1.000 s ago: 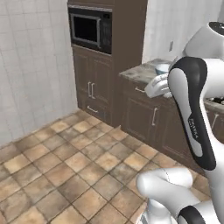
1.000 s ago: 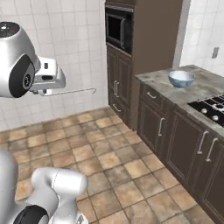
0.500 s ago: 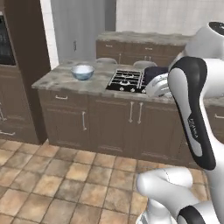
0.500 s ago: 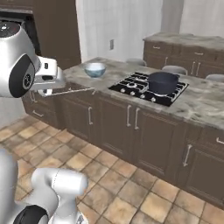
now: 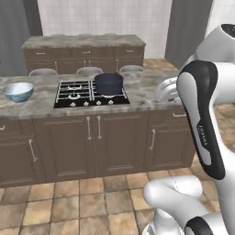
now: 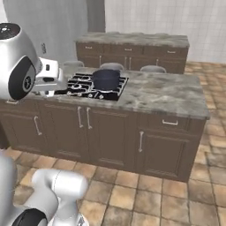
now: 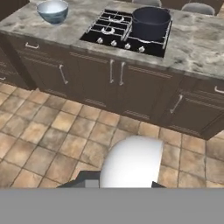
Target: Open the cabinet and move the ladle to the pot. Then close the cabinet.
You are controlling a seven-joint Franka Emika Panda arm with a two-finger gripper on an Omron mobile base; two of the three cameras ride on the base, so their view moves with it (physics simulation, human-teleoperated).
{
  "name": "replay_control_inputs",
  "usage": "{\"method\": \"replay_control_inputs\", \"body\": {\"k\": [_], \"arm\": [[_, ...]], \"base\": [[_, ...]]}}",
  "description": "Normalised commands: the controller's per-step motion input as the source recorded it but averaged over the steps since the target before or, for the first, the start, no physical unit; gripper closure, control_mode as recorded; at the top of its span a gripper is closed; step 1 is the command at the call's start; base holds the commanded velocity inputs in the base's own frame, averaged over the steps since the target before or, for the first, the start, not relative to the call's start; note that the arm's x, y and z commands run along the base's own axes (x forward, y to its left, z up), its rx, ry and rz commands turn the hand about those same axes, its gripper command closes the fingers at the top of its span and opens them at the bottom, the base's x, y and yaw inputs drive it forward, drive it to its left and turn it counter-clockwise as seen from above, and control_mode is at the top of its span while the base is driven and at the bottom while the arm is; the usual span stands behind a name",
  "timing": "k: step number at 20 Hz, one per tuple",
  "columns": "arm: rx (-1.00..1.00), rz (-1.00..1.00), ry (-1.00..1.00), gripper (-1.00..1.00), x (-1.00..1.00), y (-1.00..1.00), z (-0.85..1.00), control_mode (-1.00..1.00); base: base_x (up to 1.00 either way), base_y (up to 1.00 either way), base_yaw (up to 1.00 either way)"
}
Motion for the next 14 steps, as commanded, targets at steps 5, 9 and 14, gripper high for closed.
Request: {"method": "replay_control_inputs", "body": {"k": [5,9,14], "arm": [[0.00,0.00,0.00,1.00,0.00,0.00,0.00,1.00],[0.00,0.00,0.00,1.00,0.00,0.00,0.00,1.00],[0.00,0.00,0.00,1.00,0.00,0.00,0.00,1.00]], "base": [[0.98,0.30,-0.13],[1.00,0.14,-0.05],[0.97,0.23,-0.08]]}}
